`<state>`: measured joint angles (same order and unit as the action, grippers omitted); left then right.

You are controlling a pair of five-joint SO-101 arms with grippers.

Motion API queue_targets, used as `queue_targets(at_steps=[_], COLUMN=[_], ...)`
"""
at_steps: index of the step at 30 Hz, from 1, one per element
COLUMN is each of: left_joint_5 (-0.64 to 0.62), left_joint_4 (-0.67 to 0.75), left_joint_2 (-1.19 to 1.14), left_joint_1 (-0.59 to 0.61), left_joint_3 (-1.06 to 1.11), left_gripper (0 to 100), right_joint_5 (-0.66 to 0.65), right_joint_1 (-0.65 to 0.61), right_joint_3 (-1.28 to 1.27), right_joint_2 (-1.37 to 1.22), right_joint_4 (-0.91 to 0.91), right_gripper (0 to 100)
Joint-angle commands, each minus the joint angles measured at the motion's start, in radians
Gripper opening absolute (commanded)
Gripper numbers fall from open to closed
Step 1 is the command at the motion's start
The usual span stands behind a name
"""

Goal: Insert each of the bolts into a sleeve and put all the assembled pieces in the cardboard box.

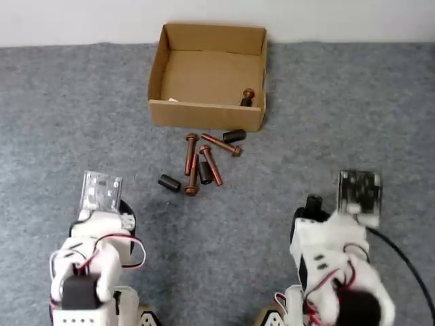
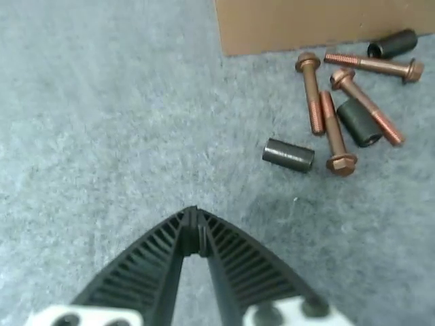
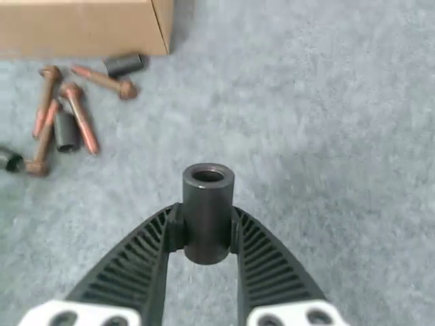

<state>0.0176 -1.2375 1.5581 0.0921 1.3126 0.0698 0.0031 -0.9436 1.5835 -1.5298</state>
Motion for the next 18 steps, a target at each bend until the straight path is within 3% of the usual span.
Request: queue_targets(at_steps=[1, 13, 18], left_joint_5=[0.005, 0.005, 0.005], left_joint_4=[-0.002, -0.002, 0.003], left_joint_2=[-0.242, -0.956, -1.2], left_joint_1=[-0.006, -0.233, -0.258], left_joint_3=[-0.174, -0.664, -0.858], left_gripper=[0, 0, 0], right_joint_5=[0.008, 0.011, 0.011], right_joint_1=[0.018, 0.108, 0.11], right_joint_3=[-0.061, -0.132, -0.132], right_joint_2=[0.12, 0.228, 0.229], right_joint_4=[-0.024, -0.015, -0.021], right_gripper=[0.9, 0.9, 0.9])
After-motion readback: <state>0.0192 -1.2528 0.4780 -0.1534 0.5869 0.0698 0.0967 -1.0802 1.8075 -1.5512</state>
